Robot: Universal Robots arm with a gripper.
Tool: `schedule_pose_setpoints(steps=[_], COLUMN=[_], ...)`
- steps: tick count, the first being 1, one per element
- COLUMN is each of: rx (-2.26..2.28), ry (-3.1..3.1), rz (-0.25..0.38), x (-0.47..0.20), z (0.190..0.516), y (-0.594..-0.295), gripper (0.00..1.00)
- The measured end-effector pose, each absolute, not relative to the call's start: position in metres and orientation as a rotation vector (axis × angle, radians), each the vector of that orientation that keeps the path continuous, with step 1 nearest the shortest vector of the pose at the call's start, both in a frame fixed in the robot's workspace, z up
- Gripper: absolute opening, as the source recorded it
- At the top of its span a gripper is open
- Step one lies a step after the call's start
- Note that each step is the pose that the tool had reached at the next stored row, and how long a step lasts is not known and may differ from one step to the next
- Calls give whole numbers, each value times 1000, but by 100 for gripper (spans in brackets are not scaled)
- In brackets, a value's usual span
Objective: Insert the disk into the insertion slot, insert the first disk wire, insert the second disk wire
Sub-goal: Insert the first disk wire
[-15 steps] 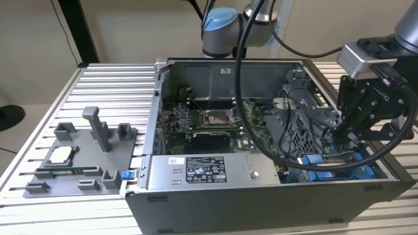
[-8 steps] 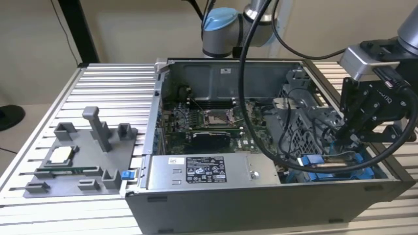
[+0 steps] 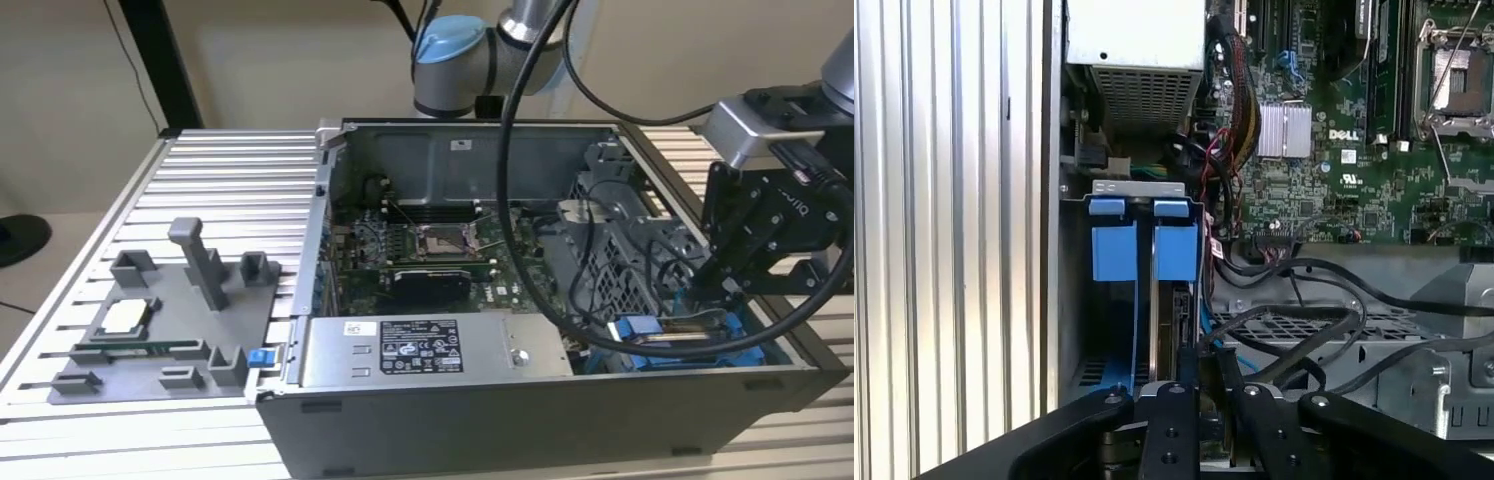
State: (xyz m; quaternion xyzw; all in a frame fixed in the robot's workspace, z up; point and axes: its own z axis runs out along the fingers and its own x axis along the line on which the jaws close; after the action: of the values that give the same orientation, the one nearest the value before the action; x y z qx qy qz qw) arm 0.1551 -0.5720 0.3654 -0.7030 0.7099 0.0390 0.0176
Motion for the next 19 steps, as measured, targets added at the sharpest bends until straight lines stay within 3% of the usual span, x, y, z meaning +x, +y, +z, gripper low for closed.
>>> schedule_pose_setpoints(steps=[19], rx=[-2171], ry=[2220], rz=[120], x=[162], z=[362], y=[-573], gripper=[0])
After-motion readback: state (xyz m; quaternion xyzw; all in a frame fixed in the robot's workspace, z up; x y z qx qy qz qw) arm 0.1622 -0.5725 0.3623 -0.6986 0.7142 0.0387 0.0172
